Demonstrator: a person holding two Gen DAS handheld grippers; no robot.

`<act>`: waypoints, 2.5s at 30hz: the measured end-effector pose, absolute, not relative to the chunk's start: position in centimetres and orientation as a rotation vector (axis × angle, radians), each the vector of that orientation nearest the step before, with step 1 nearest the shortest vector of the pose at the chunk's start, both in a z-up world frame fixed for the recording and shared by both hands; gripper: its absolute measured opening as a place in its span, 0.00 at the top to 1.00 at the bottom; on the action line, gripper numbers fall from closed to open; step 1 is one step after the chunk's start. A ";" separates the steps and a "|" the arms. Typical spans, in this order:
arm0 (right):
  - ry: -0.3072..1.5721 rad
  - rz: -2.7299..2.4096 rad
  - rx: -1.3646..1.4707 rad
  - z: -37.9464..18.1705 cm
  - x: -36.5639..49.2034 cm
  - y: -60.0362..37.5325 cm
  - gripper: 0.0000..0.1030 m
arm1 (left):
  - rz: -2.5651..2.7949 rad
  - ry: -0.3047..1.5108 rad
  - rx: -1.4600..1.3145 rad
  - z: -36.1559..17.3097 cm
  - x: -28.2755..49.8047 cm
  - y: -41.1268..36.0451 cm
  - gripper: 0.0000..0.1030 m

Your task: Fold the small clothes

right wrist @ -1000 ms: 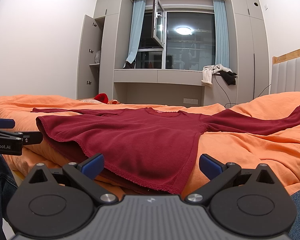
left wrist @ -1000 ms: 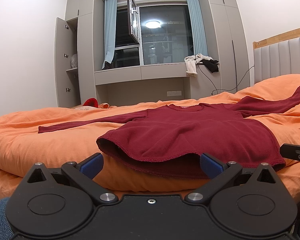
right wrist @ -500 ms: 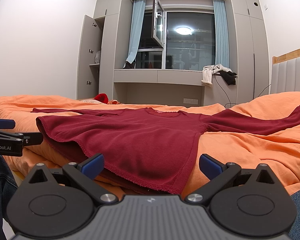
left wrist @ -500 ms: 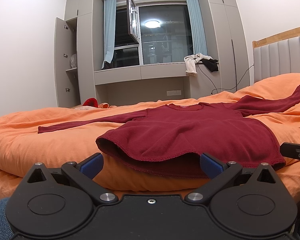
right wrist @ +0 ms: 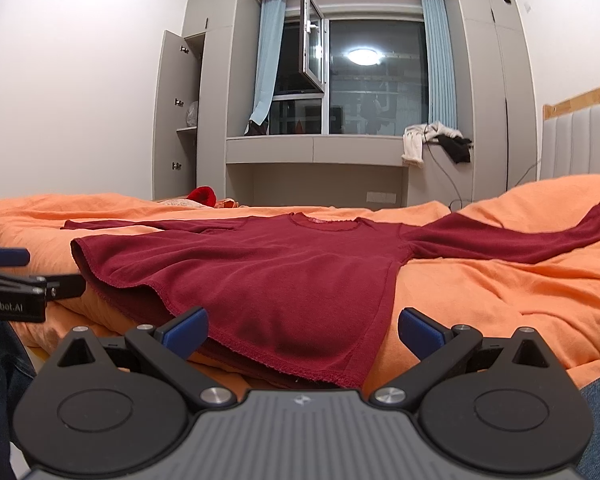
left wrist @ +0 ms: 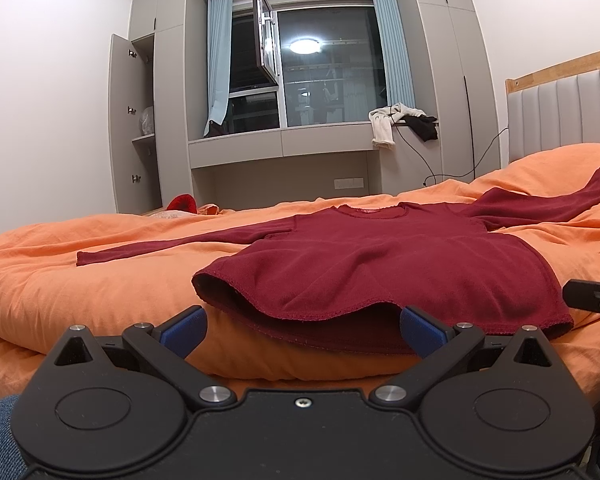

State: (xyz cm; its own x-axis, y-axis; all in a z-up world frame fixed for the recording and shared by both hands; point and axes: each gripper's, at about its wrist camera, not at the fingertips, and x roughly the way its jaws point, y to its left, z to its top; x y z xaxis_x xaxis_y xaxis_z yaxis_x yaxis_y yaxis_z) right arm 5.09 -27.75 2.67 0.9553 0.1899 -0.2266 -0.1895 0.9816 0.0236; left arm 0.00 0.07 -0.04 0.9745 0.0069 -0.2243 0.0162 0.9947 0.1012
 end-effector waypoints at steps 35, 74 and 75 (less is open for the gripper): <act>0.477 -0.012 0.055 9.9 16.1 -36.8 0.00 | -0.066 0.404 0.089 6.8 12.1 -3.8 0.00; 0.329 -0.714 0.378 4.2 35.1 -62.2 0.00 | -0.061 0.656 0.013 1.2 33.7 -5.0 0.00; 0.328 -0.723 0.376 4.0 35.2 -62.1 0.00 | -0.064 0.655 0.012 1.1 33.6 -4.9 0.00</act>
